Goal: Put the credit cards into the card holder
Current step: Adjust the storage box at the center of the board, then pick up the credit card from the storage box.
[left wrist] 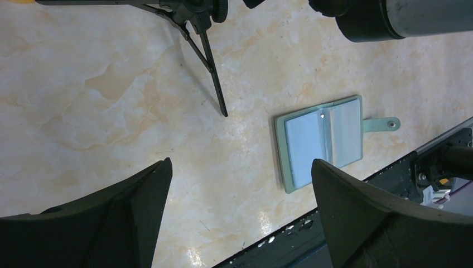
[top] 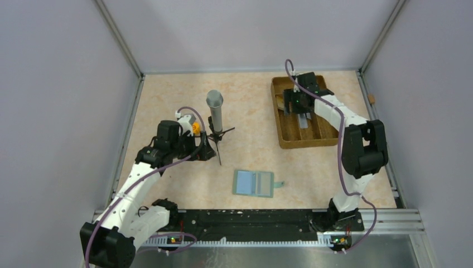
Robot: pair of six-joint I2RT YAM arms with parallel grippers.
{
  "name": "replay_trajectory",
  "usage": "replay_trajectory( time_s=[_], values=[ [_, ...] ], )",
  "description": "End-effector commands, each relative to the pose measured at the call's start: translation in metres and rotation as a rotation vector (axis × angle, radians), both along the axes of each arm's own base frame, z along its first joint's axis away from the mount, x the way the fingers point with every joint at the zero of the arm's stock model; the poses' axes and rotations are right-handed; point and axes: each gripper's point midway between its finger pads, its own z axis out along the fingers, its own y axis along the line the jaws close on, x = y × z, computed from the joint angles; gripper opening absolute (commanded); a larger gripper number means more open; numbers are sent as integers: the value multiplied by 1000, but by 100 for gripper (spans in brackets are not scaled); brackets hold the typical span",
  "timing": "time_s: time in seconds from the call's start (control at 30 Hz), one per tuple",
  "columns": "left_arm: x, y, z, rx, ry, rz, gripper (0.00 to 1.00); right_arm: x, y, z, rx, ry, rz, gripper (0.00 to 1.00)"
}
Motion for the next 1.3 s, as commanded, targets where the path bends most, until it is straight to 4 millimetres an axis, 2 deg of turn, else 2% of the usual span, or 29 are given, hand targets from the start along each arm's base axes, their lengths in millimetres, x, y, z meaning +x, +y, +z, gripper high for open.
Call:
replay_trajectory(
  time_s=[0.0, 0.17, 0.3, 0.47, 0.63, 0.9, 1.03, 1.1, 1.27],
  values=[
    [9, 2, 8, 6, -52, 9, 99, 25, -22, 63, -32, -197, -112, 76],
    [10, 3, 7, 7, -51, 12, 99, 28, -54, 66, -88, -206, -248, 66],
    [10, 3, 7, 5, -50, 10, 99, 29, -60, 55, -134, -185, -246, 53],
    [10, 3, 8, 3, -54, 12, 99, 35, -61, 37, -169, -149, -232, 43],
    [10, 5, 11, 6, -65, 19, 99, 42, -58, 18, -188, -105, -200, 41],
    [10, 4, 12, 2, -71, 17, 99, 47, -66, -10, -260, -53, -202, 40],
    [10, 4, 12, 1, -70, 16, 99, 49, -70, -18, -288, -40, -212, 39],
    [10, 4, 12, 1, -71, 17, 99, 48, -71, -21, -299, -35, -209, 35],
    [10, 4, 12, 0, -69, 14, 99, 44, -75, -15, -344, -38, -222, 28]
  ],
)
